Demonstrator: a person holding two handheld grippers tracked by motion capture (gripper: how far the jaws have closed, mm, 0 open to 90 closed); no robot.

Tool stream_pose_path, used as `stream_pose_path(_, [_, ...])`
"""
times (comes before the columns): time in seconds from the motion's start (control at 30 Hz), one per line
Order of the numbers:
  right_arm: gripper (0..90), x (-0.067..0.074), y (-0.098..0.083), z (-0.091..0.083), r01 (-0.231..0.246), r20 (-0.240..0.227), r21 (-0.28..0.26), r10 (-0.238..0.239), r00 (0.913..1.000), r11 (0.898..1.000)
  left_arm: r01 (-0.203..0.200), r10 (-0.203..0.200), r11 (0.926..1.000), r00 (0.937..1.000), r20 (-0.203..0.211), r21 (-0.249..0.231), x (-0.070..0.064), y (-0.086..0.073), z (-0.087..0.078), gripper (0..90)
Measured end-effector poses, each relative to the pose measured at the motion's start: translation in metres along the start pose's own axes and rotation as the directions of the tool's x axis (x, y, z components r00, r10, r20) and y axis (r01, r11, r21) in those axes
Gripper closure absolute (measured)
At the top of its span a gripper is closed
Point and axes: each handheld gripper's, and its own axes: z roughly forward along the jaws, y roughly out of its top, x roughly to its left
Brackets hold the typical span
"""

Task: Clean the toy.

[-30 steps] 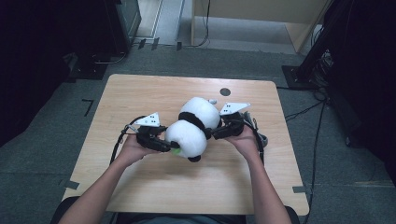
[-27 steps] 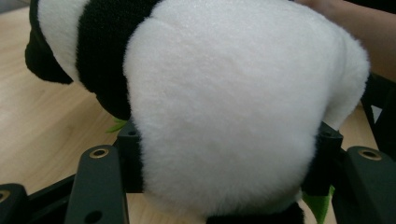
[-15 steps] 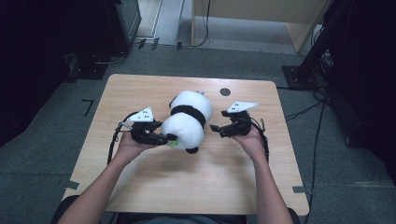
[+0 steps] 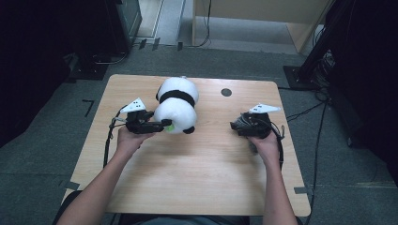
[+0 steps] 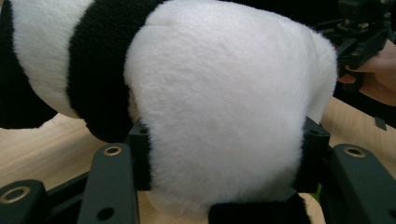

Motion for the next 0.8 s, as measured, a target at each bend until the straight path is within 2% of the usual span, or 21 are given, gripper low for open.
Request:
stream_pose_path(0.1, [21.9,-0.008,-0.007,-0.01,-0.035,0.022,-0.012,0.036,0.9991,0.999,0.017,-0.017,0.9999,0.9999,0.003,-0.002,0.002,0.001,0.003,41.8])
stream_pose_path(0.17, [21.9,-0.013,-0.013,-0.012,-0.065,0.024,0.008,0.064,0.9976,0.998,0.024,-0.024,0.9997,0.9997,-0.001,0.001,0.003,0.001,0.005,41.6])
stream_pose_path(0.27, [22.7,-0.015,-0.024,-0.011,-0.08,0.079,0.048,0.076,0.994,0.996,0.032,-0.032,0.9995,0.9995,-0.003,0.002,0.005,0.0,0.008,41.5])
stream_pose_path(0.33, [24.6,-0.017,-0.028,-0.013,-0.102,0.107,0.045,0.097,0.9896,0.994,0.04,-0.04,0.9992,0.9992,-0.002,0.005,0.005,-0.001,0.01,41.5])
stream_pose_path(0.43, [27.7,-0.02,-0.033,-0.016,-0.112,0.15,0.055,0.102,0.9834,0.992,0.049,-0.049,0.9988,0.9988,0.008,0.01,0.006,-0.002,0.015,41.2])
stream_pose_path(0.53, [39.1,-0.026,-0.044,-0.014,-0.14,0.146,0.085,0.127,0.9811,0.986,0.06,-0.06,0.9978,0.9981,0.013,0.029,0.006,-0.004,0.019,40.9])
stream_pose_path(0.6, [40.7,-0.029,-0.05,-0.01,-0.158,0.139,0.112,0.142,0.98,0.981,0.049,-0.049,0.9974,0.9988,0.006,0.052,0.005,-0.003,0.022,40.9])
stream_pose_path(0.7, [46.4,-0.031,-0.055,-0.002,-0.156,0.166,0.177,0.126,0.978,0.972,0.037,-0.038,0.9977,0.9993,0.006,0.057,0.003,-0.002,0.024,40.9])
stream_pose_path(0.73, [55.1,-0.031,-0.056,-0.001,-0.153,0.179,0.192,0.118,0.9767,0.969,0.036,-0.036,0.9979,0.9993,0.009,0.054,0.002,-0.002,0.024,40.9])
stream_pose_path(0.8, [67.1,-0.029,-0.054,-0.001,-0.138,0.212,0.195,0.095,0.9727,0.971,0.032,-0.032,0.9984,0.9994,0.009,0.048,0.0,-0.001,0.024,40.9])
